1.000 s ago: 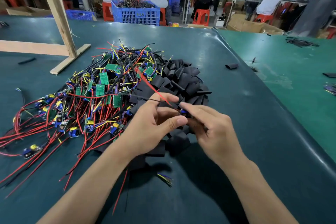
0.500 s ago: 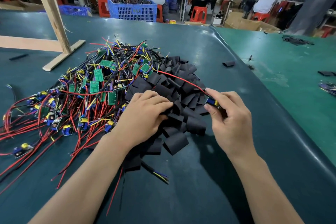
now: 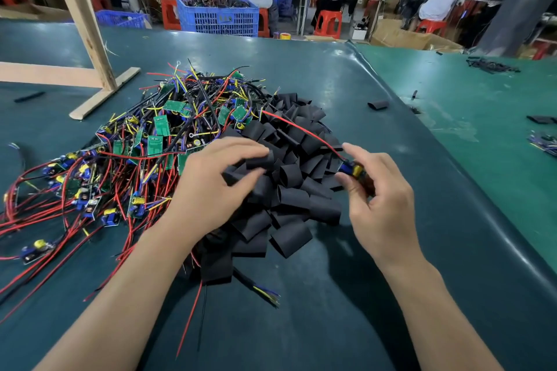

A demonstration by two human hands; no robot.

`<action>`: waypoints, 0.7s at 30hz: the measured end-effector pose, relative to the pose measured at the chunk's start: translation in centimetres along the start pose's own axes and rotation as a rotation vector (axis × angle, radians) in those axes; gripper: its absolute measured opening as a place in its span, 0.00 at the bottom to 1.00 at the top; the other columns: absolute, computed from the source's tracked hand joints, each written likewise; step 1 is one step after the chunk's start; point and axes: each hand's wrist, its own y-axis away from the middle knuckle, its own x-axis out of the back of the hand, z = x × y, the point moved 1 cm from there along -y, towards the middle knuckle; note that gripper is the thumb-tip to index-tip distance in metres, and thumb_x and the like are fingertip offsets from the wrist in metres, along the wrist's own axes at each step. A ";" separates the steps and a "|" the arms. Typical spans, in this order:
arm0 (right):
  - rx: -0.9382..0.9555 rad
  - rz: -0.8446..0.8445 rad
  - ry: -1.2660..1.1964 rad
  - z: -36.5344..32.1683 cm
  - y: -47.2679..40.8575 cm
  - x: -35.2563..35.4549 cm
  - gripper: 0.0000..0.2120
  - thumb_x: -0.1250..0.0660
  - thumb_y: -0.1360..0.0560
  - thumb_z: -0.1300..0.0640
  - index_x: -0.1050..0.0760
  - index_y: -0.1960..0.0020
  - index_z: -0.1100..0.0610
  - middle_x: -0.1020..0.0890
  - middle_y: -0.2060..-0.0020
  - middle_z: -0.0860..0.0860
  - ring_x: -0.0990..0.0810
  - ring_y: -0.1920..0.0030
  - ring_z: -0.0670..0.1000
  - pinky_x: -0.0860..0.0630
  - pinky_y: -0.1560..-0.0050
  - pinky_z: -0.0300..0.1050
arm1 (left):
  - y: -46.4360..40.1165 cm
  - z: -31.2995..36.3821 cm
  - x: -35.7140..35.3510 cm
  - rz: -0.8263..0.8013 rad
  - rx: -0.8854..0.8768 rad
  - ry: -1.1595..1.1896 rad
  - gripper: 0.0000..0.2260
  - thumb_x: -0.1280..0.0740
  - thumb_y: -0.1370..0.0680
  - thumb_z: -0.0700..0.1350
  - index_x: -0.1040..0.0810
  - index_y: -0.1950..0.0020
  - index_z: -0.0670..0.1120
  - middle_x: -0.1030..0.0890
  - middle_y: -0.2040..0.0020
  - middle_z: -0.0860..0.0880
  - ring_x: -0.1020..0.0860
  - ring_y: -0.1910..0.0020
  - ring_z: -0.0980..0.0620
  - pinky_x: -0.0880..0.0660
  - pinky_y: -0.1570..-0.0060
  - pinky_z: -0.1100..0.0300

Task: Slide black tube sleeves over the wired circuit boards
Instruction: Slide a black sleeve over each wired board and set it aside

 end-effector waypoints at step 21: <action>0.107 -0.036 0.130 1.7 -0.2 1.7 0.12 0.30 0.26 0.70 0.18 0.43 0.61 0.23 0.53 0.56 0.22 0.55 0.58 0.23 0.53 0.57 | 1.3 -0.1 1.3 0.014 0.101 0.378 0.18 0.25 0.29 0.36 0.19 0.41 0.47 0.16 0.46 0.51 0.19 0.52 0.49 0.22 0.48 0.57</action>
